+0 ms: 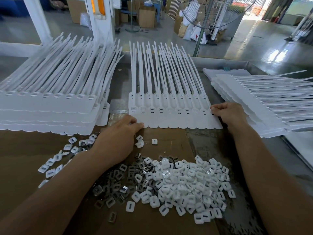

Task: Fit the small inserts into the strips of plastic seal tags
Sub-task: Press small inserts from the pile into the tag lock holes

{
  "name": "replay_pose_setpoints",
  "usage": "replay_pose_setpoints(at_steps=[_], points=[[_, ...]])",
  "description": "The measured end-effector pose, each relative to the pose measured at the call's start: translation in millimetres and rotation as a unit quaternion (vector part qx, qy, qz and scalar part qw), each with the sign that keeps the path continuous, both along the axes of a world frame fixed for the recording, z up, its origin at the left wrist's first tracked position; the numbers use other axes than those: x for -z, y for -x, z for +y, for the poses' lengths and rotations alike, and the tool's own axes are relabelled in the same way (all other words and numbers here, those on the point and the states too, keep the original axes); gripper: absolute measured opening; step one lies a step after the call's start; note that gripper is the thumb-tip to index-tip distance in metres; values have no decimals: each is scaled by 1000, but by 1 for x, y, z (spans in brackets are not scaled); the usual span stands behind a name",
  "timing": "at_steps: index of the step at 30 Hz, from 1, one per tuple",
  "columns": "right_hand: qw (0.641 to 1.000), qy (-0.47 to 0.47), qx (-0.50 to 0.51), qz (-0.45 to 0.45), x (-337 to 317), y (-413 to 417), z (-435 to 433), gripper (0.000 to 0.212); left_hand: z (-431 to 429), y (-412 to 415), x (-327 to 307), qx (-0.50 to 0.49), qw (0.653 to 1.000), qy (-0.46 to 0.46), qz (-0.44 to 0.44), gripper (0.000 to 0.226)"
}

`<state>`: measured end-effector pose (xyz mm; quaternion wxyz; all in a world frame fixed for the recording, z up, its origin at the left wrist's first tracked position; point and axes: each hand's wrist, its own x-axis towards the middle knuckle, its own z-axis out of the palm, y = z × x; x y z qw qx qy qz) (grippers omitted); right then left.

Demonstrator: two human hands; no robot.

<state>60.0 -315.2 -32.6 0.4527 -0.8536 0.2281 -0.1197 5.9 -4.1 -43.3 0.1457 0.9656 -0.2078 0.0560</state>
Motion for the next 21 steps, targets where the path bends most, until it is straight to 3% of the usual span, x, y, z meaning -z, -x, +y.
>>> replay_pose_setpoints(at_steps=[5,21], points=[[1000,2,-11,-9,1,1,-1,20,0,-1,0,-2,1000,4,0,50],[999,32,-7,-11,-1,4,5,18,2,1,0,0,1000,9,-7,50]])
